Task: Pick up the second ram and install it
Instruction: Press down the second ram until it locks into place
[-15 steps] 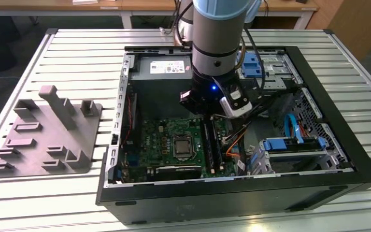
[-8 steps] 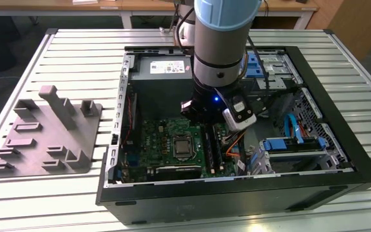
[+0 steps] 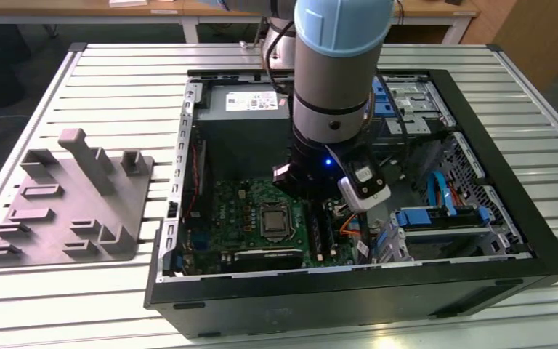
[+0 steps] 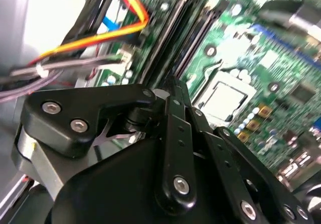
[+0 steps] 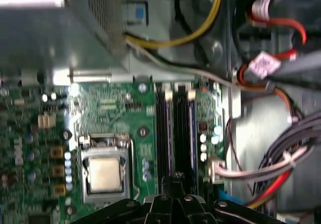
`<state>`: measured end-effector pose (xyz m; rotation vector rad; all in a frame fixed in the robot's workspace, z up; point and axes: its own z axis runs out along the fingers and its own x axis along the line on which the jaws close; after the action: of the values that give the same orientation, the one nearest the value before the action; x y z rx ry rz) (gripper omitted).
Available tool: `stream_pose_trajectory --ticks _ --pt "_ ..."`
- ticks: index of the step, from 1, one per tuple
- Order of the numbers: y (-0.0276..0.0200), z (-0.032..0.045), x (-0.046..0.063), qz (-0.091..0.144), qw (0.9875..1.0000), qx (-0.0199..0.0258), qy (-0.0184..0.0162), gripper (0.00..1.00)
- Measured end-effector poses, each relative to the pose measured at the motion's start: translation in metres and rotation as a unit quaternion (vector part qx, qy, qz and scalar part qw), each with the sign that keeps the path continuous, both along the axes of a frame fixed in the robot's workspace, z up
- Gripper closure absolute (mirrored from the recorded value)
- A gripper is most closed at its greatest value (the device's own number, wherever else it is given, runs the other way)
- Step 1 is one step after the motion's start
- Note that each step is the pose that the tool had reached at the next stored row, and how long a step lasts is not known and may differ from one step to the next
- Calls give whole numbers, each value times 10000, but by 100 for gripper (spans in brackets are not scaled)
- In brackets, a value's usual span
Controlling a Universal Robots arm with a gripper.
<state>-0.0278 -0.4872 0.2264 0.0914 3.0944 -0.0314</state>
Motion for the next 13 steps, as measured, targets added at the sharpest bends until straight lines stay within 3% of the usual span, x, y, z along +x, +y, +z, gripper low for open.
stream_pose_trajectory --ticks 9,13 --pt "-185 -25 0 1 9997 -250 17 90" --pt "-265 -52 0 6 9996 -270 21 90"
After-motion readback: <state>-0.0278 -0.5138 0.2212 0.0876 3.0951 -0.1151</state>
